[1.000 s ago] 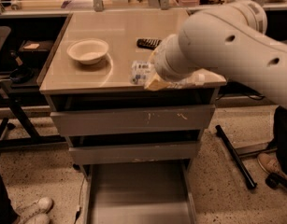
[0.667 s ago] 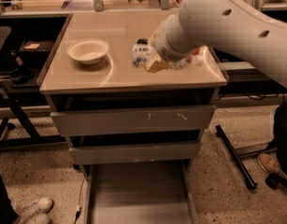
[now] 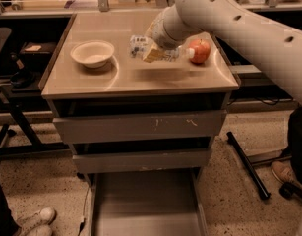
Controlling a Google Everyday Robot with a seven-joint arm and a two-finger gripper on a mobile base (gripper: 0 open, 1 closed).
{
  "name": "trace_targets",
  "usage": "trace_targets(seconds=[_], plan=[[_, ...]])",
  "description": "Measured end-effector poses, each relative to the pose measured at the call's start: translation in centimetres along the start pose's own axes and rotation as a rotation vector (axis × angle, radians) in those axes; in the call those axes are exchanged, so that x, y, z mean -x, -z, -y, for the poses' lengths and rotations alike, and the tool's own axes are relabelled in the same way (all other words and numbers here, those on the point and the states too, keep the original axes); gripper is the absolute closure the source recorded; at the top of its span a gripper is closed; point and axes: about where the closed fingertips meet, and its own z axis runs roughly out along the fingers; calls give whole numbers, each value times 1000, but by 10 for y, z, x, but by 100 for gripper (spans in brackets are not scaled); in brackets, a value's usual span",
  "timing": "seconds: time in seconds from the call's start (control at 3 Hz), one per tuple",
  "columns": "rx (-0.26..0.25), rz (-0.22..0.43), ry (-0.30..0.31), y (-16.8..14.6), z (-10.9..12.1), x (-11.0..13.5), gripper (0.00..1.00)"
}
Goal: Pick blue plastic bottle from bottom drawer and place on counter
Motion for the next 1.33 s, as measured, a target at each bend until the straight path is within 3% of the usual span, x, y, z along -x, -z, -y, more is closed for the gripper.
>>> trace_targets(seconds=[0.33, 0.67, 1.33], plan=[[60, 36, -33, -46, -7, 0, 100], [112, 49, -65, -72, -24, -5, 100], [115, 49, -67, -72, -23, -5, 59]])
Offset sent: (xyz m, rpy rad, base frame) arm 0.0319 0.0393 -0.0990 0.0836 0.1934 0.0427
